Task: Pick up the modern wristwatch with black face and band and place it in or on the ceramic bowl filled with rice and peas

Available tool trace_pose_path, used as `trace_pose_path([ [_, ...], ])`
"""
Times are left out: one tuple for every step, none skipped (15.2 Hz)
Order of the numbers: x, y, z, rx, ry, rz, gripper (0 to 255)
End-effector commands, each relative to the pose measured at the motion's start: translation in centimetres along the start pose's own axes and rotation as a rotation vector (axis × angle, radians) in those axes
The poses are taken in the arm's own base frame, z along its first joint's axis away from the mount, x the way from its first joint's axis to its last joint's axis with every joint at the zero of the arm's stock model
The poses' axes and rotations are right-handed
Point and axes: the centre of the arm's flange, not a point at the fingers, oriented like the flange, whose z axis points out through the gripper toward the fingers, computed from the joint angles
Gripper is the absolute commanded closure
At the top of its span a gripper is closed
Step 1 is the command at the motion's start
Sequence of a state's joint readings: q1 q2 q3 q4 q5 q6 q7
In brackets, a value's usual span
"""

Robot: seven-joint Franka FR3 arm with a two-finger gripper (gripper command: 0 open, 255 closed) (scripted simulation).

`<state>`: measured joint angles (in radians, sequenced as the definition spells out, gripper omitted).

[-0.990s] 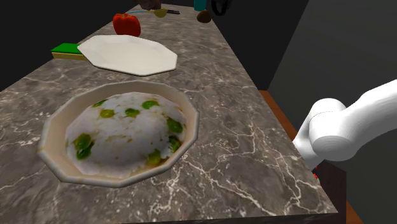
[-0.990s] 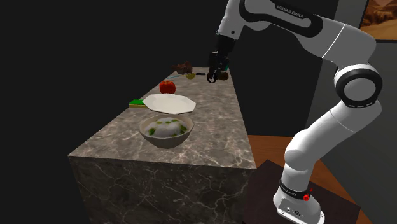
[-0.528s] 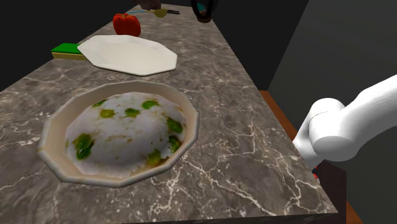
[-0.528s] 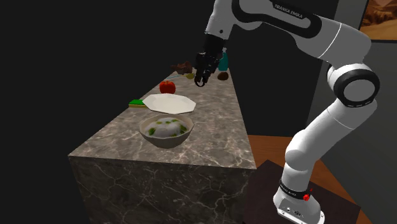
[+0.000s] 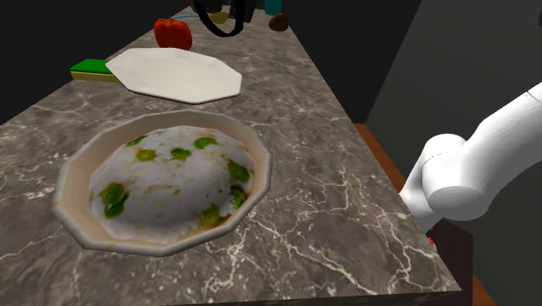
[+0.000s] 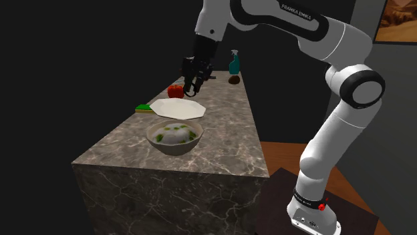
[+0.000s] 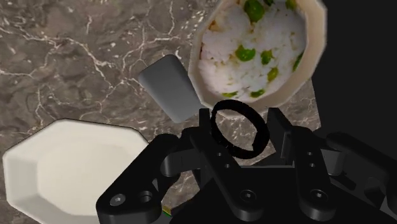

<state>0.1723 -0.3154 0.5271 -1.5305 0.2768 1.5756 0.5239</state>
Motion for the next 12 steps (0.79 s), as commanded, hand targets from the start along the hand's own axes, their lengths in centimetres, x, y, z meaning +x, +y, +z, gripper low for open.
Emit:
trace_pose_path([
  [-0.1, -2.6, 0.6, 0.001, 0.000, 0.002, 255],
  [-0.1, -3.9, 0.9, 0.001, 0.000, 0.002, 255],
  [-0.1, -5.2, 1.2, 0.001, 0.000, 0.002, 255],
  [0.0, -6.5, 1.5, 0.001, 0.000, 0.002, 255],
  [0.0, -7.9, 1.8, 0.001, 0.000, 0.002, 255],
  [-0.1, -7.7, 2.3, 0.001, 0.000, 0.002, 255],
  [-0.2, -7.6, 2.8, 0.001, 0.000, 0.002, 255],
  [-0.4, -7.5, 3.3, 0.001, 0.000, 0.002, 255],
  [-0.5, -7.3, 3.8, 0.001, 0.000, 0.002, 255],
  [-0.6, -7.2, 4.3, 0.001, 0.000, 0.002, 255],
  [-0.7, -7.1, 4.8, 0.001, 0.000, 0.002, 255],
  [-0.8, -6.9, 5.3, 0.001, 0.000, 0.002, 255],
])
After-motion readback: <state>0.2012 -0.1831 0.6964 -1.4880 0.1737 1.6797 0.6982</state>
